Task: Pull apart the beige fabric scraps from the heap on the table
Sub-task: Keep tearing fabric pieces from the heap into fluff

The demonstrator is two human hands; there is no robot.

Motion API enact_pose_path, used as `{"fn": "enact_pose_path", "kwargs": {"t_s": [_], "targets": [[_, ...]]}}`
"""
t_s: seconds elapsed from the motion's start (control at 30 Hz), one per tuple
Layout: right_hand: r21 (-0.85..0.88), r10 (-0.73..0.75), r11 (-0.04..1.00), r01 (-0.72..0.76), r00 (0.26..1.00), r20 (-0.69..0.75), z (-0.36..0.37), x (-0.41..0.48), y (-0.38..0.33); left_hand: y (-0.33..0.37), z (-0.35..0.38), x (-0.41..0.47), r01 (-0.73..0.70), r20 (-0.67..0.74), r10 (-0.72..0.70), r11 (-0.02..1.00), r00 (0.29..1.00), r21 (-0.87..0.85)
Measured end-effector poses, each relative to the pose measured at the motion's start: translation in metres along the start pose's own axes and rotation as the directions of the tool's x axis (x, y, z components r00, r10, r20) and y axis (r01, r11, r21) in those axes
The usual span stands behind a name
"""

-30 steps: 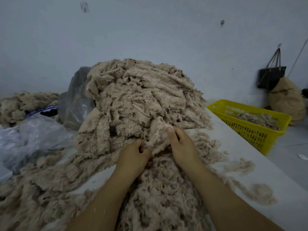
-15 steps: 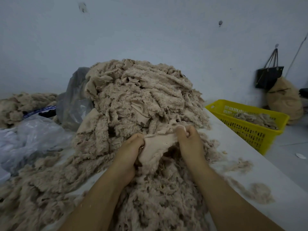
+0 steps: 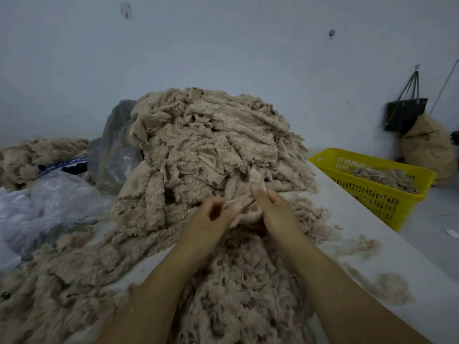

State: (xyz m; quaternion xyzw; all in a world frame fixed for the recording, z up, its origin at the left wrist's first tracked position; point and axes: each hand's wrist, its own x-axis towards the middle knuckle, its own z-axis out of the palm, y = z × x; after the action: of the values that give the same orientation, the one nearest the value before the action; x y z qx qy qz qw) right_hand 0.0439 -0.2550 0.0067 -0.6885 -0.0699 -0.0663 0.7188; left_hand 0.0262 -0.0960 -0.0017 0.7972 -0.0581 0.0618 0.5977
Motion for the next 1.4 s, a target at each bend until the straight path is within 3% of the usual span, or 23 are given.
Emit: {"fn": "enact_pose_path", "kwargs": {"t_s": [0.07, 0.13, 0.23, 0.37, 0.4, 0.47, 0.5, 0.57, 0.6, 0.67, 0.77, 0.87, 0.97, 1.03, 1.1, 1.2, 1.33, 1.4], "targets": [[0.076, 0.042, 0.996, -0.041, 0.999, -0.010, -0.002, -0.001, -0.002, -0.001, 0.004, -0.003, -0.024, 0.028, 0.021, 0.995, 0.999, 0.092], [0.146, 0.072, 0.987, -0.068, 0.997, -0.022, -0.003, -0.001, -0.003, -0.001, 0.005, -0.003, -0.018, 0.016, 0.018, 0.999, 1.000, 0.047], [0.198, 0.099, 0.976, -0.095, 0.995, -0.012, -0.006, 0.003, -0.004, 0.002, 0.001, -0.003, 0.022, -0.016, -0.026, 0.979, 1.000, -0.201], [0.019, 0.201, 0.979, -0.205, 0.973, 0.110, -0.009, 0.008, 0.007, 0.007, -0.002, -0.002, 0.097, -0.005, -0.120, 0.825, 0.993, -0.557], [0.074, 0.188, 0.978, -0.196, 0.978, 0.094, -0.010, 0.010, 0.007, 0.007, -0.003, -0.001, 0.105, -0.017, -0.139, 0.818, 0.990, -0.566], [0.428, 0.126, 0.901, -0.077, 0.988, -0.086, -0.023, 0.015, -0.001, 0.003, -0.005, 0.001, 0.092, -0.065, -0.140, 0.872, 0.988, -0.481], [0.616, 0.099, 0.787, 0.043, 0.976, -0.195, -0.033, 0.017, -0.006, 0.000, -0.005, 0.002, 0.081, -0.090, -0.132, 0.901, 0.987, -0.426], [0.784, 0.147, 0.589, 0.194, 0.929, -0.339, -0.050, 0.018, -0.008, -0.006, -0.004, 0.003, 0.086, -0.136, -0.136, 0.943, 0.981, -0.322], [0.776, 0.199, 0.605, 0.177, 0.910, -0.363, -0.053, 0.019, -0.006, -0.008, -0.002, 0.003, 0.093, -0.152, -0.134, 0.964, 0.979, -0.251], [0.602, 0.262, 0.798, 0.030, 0.882, -0.392, -0.043, 0.020, 0.002, -0.012, 0.004, 0.002, 0.094, -0.166, -0.105, 0.993, 0.980, -0.074], [0.163, 0.133, 0.984, -0.075, 0.912, -0.387, -0.022, 0.015, 0.007, -0.014, 0.010, 0.006, 0.066, -0.136, -0.037, 0.975, 0.990, 0.214], [-0.236, 0.018, 0.969, -0.070, 0.976, -0.216, -0.015, 0.009, 0.017, -0.008, 0.013, 0.021, 0.046, -0.073, -0.025, 0.949, 0.997, 0.310], [-0.339, 0.017, 0.939, -0.066, 0.989, -0.144, -0.010, 0.006, 0.019, 0.001, 0.019, 0.041, 0.118, -0.031, -0.115, 0.924, 0.993, 0.364], [-0.330, 0.029, 0.941, -0.067, 0.993, -0.117, -0.010, 0.007, 0.019, 0.007, 0.025, 0.050, 0.204, -0.009, -0.208, 0.945, 0.978, 0.254], [-0.356, 0.036, 0.932, -0.065, 0.995, -0.088, -0.011, 0.006, 0.019, 0.011, 0.031, 0.054, 0.309, -0.027, -0.312, 0.948, 0.950, -0.082], [-0.357, 0.036, 0.932, -0.057, 0.997, -0.067, -0.012, 0.006, 0.019, 0.021, 0.033, 0.050, 0.294, -0.054, -0.366, 0.819, 0.929, -0.493], [-0.261, 0.060, 0.961, -0.086, 0.993, -0.104, -0.009, 0.005, 0.018, 0.029, 0.034, 0.030, 0.211, -0.010, -0.272, 0.769, 0.962, -0.603], [-0.131, 0.092, 0.987, -0.094, 0.996, -0.020, -0.004, 0.003, 0.012, 0.028, 0.036, 0.017, 0.214, 0.064, -0.216, 0.796, 0.974, -0.566]]}}
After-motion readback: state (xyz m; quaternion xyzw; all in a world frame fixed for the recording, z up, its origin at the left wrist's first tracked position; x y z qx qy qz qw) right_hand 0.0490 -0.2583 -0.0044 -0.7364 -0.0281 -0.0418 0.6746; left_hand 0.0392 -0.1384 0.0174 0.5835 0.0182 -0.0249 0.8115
